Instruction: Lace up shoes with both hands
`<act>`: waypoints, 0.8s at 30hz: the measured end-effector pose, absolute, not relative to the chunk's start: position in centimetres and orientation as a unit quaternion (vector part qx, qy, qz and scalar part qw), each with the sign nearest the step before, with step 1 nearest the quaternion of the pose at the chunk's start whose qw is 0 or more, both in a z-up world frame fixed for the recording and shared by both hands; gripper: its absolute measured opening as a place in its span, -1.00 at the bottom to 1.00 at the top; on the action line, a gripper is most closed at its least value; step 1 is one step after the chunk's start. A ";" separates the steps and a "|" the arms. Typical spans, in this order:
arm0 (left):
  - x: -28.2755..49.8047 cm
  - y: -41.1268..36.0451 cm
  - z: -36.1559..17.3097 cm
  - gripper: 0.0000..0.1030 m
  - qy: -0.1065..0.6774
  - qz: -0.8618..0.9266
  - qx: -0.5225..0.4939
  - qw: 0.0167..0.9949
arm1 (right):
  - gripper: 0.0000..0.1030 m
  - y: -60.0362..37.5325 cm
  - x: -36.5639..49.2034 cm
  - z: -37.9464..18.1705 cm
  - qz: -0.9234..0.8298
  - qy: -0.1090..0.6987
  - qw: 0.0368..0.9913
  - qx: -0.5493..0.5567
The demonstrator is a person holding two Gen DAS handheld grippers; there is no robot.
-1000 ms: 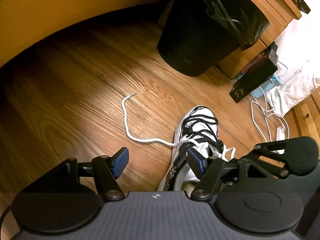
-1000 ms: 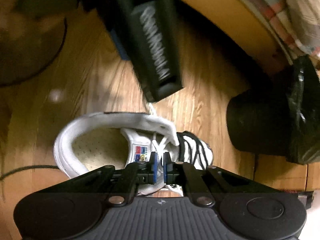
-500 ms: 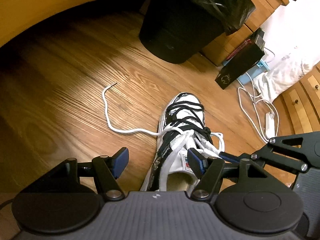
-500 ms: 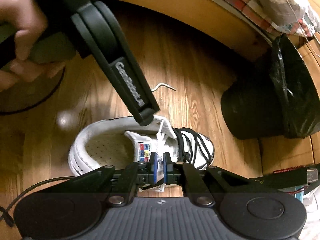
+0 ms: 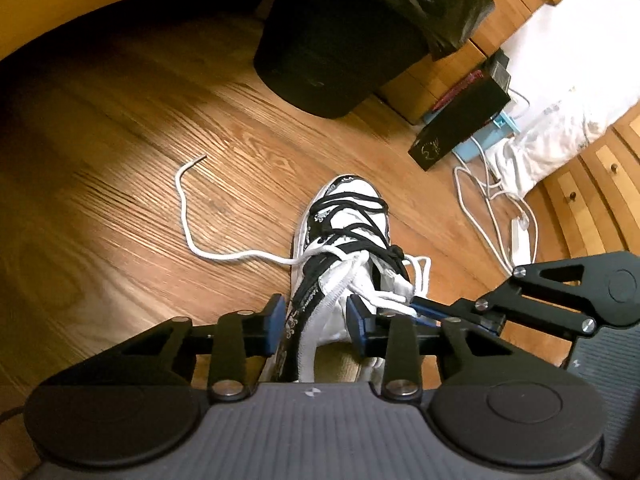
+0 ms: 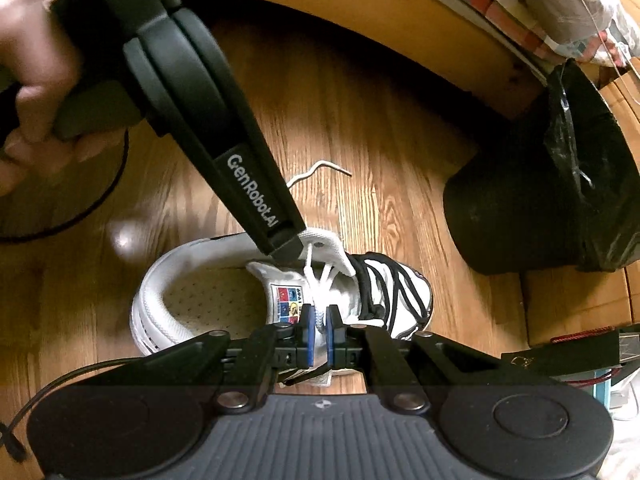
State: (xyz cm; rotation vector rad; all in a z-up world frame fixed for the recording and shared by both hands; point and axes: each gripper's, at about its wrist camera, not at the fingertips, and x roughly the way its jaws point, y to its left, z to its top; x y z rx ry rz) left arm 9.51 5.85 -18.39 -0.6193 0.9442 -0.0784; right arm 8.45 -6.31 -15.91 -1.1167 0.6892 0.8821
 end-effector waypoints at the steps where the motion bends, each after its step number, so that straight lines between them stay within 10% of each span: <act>1: 9.5 5.9 -18.5 -0.39 0.448 -0.036 -0.296 0.843 | -0.88 -6.3 8.6 -16.0 0.395 0.311 0.706 -0.500; 24: 8.9 8.8 -21.7 -0.46 0.426 -0.025 -0.459 0.779 | -0.87 -6.7 9.9 -16.0 0.375 0.335 0.724 -0.472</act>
